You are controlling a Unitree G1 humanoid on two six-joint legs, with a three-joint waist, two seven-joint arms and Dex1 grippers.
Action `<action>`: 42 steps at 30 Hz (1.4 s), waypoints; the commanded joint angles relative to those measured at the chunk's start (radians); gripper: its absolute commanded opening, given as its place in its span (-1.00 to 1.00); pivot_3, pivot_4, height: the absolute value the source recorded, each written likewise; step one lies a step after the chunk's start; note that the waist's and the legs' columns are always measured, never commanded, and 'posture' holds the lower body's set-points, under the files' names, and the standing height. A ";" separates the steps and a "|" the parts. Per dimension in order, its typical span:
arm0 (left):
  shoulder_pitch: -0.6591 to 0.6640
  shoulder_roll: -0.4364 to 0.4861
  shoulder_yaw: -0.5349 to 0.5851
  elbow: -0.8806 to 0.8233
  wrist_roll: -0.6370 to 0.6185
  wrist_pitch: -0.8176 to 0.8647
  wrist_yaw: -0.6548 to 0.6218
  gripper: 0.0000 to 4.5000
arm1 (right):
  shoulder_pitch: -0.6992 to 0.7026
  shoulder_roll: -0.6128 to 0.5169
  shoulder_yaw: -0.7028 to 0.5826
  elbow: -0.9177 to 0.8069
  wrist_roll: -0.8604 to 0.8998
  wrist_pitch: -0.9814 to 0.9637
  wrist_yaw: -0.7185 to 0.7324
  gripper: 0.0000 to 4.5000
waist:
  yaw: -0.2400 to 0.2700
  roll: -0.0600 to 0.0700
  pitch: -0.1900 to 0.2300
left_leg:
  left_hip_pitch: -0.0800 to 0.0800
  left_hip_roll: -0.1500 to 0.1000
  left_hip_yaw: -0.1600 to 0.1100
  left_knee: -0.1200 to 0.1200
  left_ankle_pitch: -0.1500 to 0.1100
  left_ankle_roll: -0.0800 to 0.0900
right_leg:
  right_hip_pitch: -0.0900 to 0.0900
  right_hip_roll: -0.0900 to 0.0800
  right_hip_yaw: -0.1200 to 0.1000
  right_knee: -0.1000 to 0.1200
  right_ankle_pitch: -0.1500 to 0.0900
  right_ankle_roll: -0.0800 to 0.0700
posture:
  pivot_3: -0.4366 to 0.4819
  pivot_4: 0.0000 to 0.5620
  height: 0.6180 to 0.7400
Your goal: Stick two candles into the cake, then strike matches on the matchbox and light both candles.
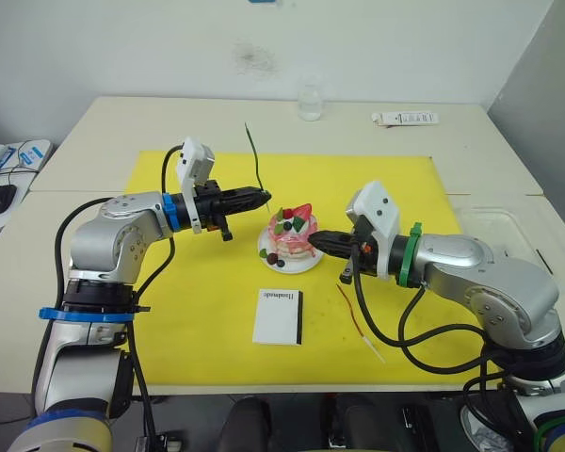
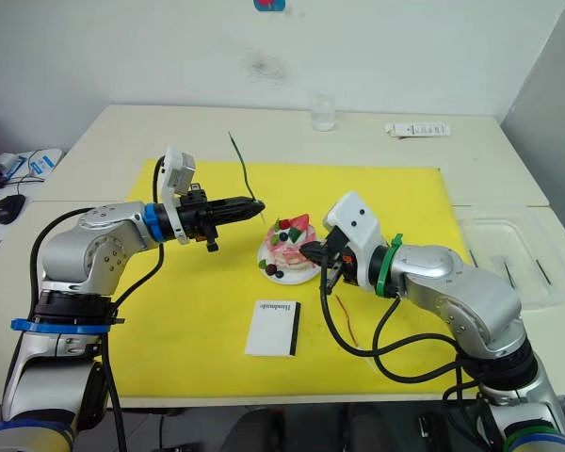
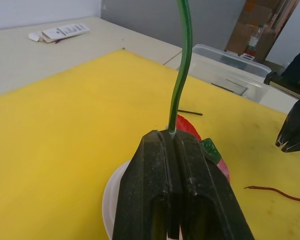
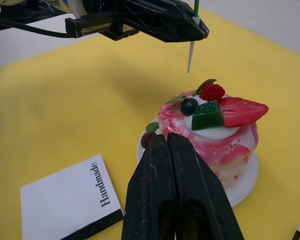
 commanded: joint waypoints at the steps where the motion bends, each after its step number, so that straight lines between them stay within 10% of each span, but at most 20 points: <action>1: -0.005 -0.006 0.014 0.001 0.002 -0.014 -0.004 -1.00 | -0.016 0.007 -0.028 -0.037 0.001 -0.022 0.007 -0.99 | 0.000 0.000 0.000 | 0.000 0.000 0.000 0.000 0.000 0.000 | 0.000 0.000 0.000 0.000 0.000 0.000 | -0.05 -0.47 1.00; 42: -0.020 -0.053 -0.005 0.047 0.063 -0.034 -0.037 -1.00 | -0.068 0.102 -0.031 0.001 -0.023 -0.010 -0.049 -0.99 | 0.000 0.000 0.000 | 0.000 0.000 0.000 0.001 0.000 0.000 | 0.000 0.000 0.000 0.001 0.000 -0.001 | -0.05 -0.47 1.00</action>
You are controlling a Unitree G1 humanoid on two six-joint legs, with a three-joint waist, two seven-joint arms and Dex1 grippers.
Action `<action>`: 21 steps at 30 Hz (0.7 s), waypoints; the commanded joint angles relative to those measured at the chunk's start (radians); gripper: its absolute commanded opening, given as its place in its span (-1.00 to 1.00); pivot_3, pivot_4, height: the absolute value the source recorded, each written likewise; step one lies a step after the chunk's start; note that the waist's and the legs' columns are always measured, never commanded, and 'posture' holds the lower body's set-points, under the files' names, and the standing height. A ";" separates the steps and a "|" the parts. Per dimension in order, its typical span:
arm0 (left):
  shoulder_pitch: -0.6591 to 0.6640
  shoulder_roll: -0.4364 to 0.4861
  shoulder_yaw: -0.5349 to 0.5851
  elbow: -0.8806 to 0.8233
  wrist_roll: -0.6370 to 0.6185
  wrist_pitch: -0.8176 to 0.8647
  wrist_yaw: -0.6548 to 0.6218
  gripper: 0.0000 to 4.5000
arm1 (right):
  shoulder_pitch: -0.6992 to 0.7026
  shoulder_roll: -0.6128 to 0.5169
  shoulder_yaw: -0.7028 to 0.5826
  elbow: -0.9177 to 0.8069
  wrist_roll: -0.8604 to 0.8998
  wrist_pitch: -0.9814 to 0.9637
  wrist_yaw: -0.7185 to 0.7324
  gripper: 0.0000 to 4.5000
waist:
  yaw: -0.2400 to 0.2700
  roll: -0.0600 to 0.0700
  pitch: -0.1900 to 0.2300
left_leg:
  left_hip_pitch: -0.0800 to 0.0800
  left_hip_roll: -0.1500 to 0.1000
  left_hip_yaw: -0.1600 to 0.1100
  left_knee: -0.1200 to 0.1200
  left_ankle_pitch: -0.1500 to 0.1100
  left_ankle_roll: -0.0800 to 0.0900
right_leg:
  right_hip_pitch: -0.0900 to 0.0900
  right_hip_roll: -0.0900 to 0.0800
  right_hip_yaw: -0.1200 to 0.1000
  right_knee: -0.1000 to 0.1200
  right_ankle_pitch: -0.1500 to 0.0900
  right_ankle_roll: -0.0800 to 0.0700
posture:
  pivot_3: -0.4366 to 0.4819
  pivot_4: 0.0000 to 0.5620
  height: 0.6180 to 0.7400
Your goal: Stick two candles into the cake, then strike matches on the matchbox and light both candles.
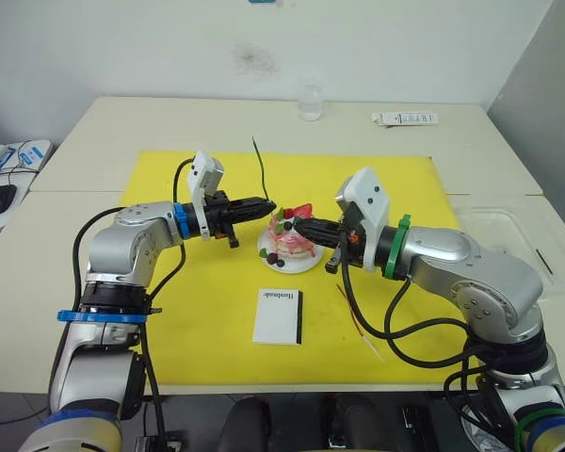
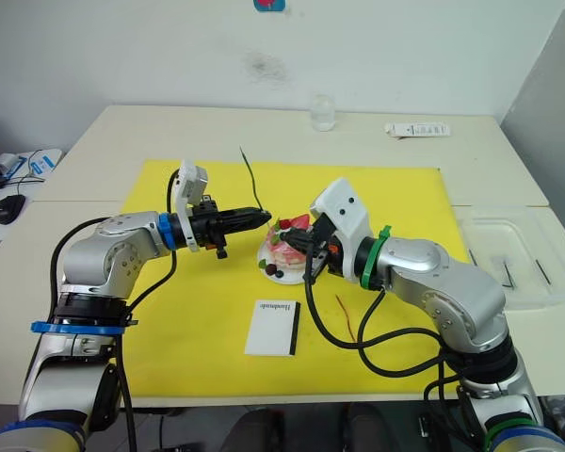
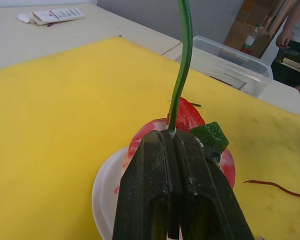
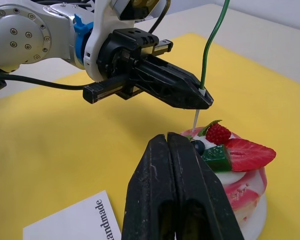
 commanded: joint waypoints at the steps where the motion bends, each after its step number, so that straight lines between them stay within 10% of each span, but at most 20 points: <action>1: -0.024 0.006 -0.005 -0.010 0.013 -0.033 -0.013 -1.00 | -0.023 0.000 -0.027 -0.014 -0.010 -0.009 -0.005 -0.99 | 0.000 0.000 0.000 | 0.000 0.000 0.000 0.000 0.000 0.000 | 0.000 0.000 0.000 0.000 0.000 0.000 | -0.05 -0.47 1.00; 21: 0.034 0.002 -0.043 -0.024 0.078 -0.150 -0.040 -1.00 | -0.016 -0.002 -0.027 -0.022 -0.027 -0.010 0.001 -0.99 | 0.000 0.000 0.000 | 0.000 0.000 0.000 0.000 0.000 0.000 | 0.000 0.000 0.000 0.000 0.000 0.000 | -0.05 -0.47 1.00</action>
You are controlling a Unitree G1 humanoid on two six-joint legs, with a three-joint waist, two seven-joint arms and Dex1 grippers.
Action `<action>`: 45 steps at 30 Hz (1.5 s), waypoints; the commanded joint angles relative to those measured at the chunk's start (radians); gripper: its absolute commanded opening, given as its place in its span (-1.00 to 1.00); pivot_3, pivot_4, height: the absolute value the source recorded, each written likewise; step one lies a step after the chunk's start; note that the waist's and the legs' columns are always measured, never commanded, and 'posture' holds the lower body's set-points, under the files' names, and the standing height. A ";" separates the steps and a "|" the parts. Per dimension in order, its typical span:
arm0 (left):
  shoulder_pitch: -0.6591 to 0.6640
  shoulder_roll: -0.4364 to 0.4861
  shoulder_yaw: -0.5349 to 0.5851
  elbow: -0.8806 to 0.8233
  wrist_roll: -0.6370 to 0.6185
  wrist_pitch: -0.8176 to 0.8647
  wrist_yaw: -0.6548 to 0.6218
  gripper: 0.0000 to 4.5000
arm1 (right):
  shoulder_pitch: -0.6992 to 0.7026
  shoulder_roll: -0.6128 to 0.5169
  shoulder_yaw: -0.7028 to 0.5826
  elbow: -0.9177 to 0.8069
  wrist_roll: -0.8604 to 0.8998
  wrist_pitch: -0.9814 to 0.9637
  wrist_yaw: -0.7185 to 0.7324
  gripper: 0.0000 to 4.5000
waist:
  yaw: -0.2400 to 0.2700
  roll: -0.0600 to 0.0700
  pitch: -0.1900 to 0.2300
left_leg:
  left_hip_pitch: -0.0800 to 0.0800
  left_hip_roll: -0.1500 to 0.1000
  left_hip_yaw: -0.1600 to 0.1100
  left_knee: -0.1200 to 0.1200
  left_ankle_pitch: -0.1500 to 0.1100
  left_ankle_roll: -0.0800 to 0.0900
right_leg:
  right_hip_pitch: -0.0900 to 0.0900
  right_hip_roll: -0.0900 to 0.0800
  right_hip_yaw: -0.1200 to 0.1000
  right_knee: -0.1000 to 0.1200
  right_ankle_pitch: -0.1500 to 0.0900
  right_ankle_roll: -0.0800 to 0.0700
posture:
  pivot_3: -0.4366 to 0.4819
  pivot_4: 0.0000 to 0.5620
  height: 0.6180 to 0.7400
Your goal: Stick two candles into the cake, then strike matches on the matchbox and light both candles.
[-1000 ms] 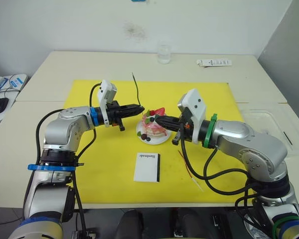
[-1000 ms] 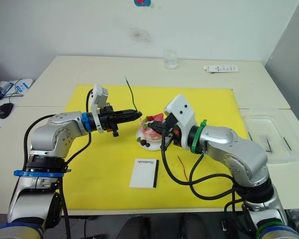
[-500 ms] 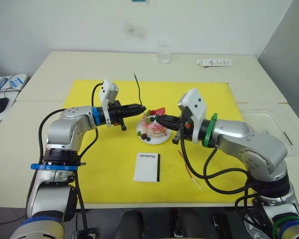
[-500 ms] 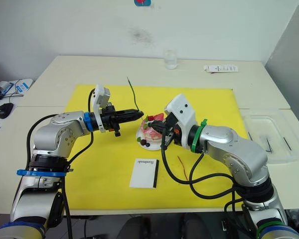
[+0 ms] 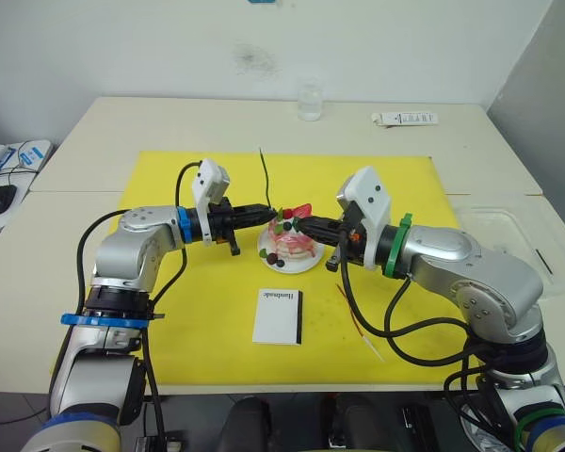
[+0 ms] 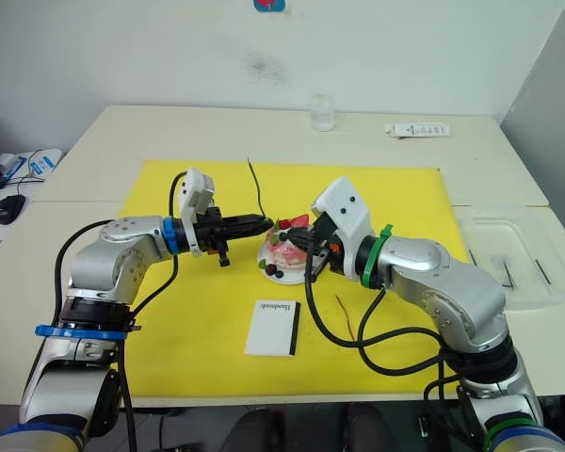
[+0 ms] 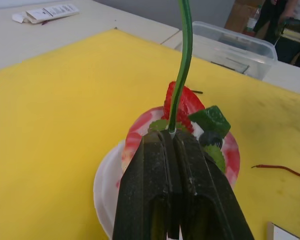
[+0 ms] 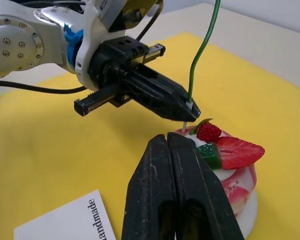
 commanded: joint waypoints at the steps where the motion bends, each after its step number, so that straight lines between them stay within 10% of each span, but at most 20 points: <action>1: -0.007 0.002 -0.003 -0.024 0.011 -0.040 -0.010 -1.00 | -0.014 -0.002 -0.027 -0.023 -0.003 -0.010 0.000 -0.99 | 0.000 0.000 0.000 | 0.000 0.000 0.000 0.000 0.000 0.000 | 0.000 0.000 0.000 0.000 0.000 0.000 | -0.05 -0.47 1.00; 26: -0.008 -0.002 -0.020 0.001 0.058 -0.130 -0.027 -1.00 | -0.019 0.012 -0.030 -0.015 -0.003 -0.013 -0.004 -0.99 | 0.000 0.000 0.000 | 0.000 0.000 0.000 0.000 0.000 0.000 | 0.000 0.000 0.000 0.000 0.000 0.000 | -0.05 -0.47 1.00; 32: -0.017 0.000 -0.013 0.008 0.057 -0.136 -0.020 -0.22 | -0.021 0.012 -0.028 -0.012 -0.008 -0.018 -0.002 -1.00 | 0.000 0.000 0.000 | 0.000 0.000 0.000 0.000 0.000 0.000 | 0.000 0.000 0.000 0.000 0.000 0.000 | -0.05 -0.47 1.00; 45: -0.031 0.014 0.010 -0.002 0.042 -0.120 -0.012 -0.22 | -0.023 0.012 -0.024 -0.006 -0.015 -0.024 0.003 -1.00 | 0.000 0.000 0.000 | 0.000 0.000 0.000 0.000 0.000 0.000 | 0.000 0.000 0.000 0.000 0.000 0.000 | -0.05 -0.47 1.00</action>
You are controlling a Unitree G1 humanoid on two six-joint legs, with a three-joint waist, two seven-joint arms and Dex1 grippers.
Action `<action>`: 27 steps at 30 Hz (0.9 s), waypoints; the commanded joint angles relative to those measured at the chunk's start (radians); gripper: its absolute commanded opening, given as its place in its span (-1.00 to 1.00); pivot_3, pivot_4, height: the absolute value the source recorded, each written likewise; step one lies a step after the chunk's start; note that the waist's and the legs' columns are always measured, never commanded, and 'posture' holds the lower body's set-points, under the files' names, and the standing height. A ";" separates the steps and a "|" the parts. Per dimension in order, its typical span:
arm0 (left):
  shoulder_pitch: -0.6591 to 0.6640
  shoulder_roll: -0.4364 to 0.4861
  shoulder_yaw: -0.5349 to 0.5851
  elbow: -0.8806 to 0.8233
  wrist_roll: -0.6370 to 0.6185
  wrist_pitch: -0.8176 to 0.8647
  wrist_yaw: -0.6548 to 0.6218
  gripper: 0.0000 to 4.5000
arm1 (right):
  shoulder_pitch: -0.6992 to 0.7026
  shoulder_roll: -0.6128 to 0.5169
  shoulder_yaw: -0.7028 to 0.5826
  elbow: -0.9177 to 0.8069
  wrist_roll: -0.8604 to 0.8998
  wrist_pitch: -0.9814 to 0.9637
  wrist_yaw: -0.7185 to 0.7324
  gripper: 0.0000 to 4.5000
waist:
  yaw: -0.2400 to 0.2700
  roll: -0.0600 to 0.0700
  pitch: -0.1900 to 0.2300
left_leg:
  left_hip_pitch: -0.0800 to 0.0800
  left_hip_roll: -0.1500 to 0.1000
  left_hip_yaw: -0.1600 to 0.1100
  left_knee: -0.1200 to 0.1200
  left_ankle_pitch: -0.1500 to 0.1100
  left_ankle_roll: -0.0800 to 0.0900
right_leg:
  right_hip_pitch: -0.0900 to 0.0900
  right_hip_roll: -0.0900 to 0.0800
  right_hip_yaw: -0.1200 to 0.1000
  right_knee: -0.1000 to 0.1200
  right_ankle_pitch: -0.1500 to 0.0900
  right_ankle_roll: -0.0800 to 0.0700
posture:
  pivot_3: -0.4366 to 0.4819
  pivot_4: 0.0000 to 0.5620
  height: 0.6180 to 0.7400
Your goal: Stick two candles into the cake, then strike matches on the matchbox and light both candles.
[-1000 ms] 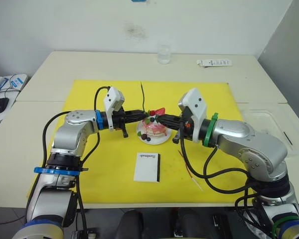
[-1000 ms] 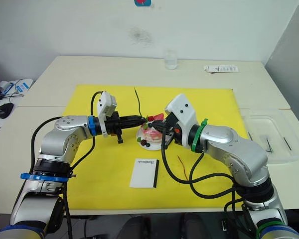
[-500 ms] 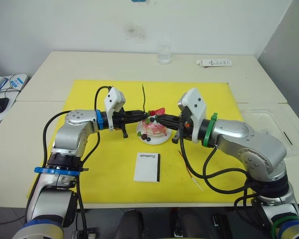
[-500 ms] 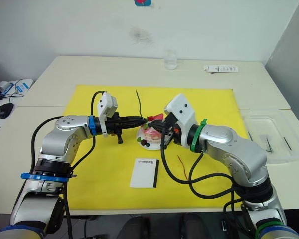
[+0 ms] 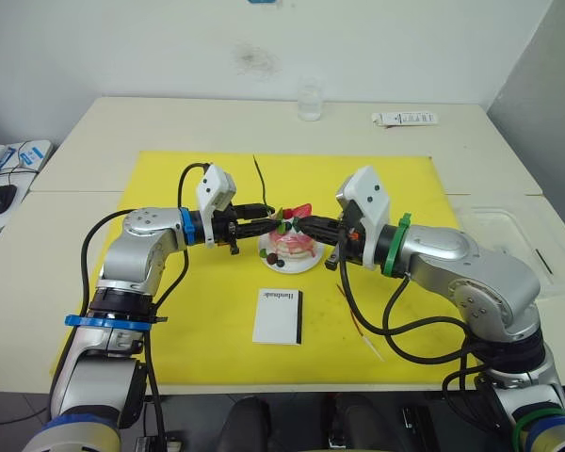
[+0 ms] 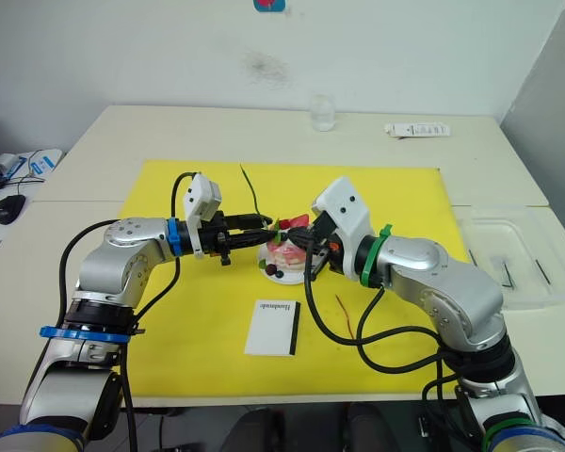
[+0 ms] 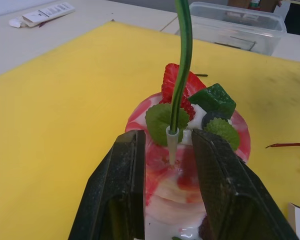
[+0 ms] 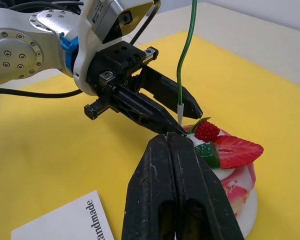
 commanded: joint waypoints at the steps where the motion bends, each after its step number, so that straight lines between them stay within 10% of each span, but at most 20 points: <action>1: -0.028 0.019 0.034 -0.028 -0.017 0.000 0.002 -0.22 | -0.023 0.003 -0.024 -0.020 -0.007 -0.022 0.002 -1.00 | 0.000 0.000 0.000 | 0.000 0.000 0.000 0.000 0.000 0.000 | 0.000 0.000 0.000 0.000 0.000 0.000 | -0.05 -0.47 1.00; 27: 0.238 0.231 0.182 -0.431 -0.205 0.251 0.001 -0.22 | 0.102 -0.127 -0.069 -0.042 0.001 -0.038 0.102 -1.00 | -0.002 0.000 0.000 | 0.000 0.000 0.000 0.000 0.000 0.000 | 0.000 0.000 0.000 -0.001 0.000 0.000 | -0.05 -0.47 1.00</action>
